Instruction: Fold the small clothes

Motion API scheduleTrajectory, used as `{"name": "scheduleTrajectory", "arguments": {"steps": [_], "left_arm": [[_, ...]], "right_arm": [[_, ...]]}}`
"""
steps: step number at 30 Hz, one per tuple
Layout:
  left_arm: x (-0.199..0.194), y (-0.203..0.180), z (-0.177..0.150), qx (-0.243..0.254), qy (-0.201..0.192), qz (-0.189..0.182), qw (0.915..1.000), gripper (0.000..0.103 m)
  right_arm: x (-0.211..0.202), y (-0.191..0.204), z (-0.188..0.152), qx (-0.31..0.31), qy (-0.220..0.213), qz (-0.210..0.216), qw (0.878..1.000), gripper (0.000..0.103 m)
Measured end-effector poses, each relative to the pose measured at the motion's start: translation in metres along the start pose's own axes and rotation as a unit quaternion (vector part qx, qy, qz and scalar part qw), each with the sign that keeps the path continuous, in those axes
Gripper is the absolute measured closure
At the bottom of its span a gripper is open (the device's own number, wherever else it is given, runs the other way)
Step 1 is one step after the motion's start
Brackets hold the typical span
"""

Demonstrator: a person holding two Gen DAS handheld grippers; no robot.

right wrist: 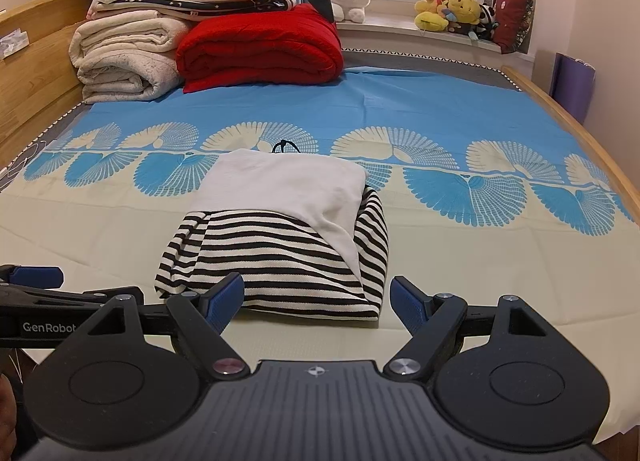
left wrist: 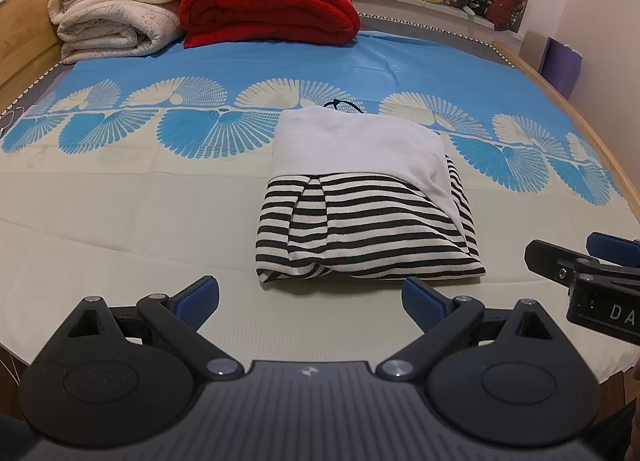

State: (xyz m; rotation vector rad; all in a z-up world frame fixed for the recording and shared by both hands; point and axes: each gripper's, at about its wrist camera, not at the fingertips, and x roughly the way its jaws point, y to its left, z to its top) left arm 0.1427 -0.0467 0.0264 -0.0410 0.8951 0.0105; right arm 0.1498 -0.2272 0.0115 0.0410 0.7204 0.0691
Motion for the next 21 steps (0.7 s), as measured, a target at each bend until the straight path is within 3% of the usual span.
{"name": "scheduleTrajectory", "arguments": {"steps": [21], "left_arm": [[0.0009,0.0000,0.0002,0.002,0.001,-0.001,1.0000,0.004]], "right_arm": [[-0.0001,0.0005,-0.0005,-0.003,0.001,0.002,1.000,0.022]]}}
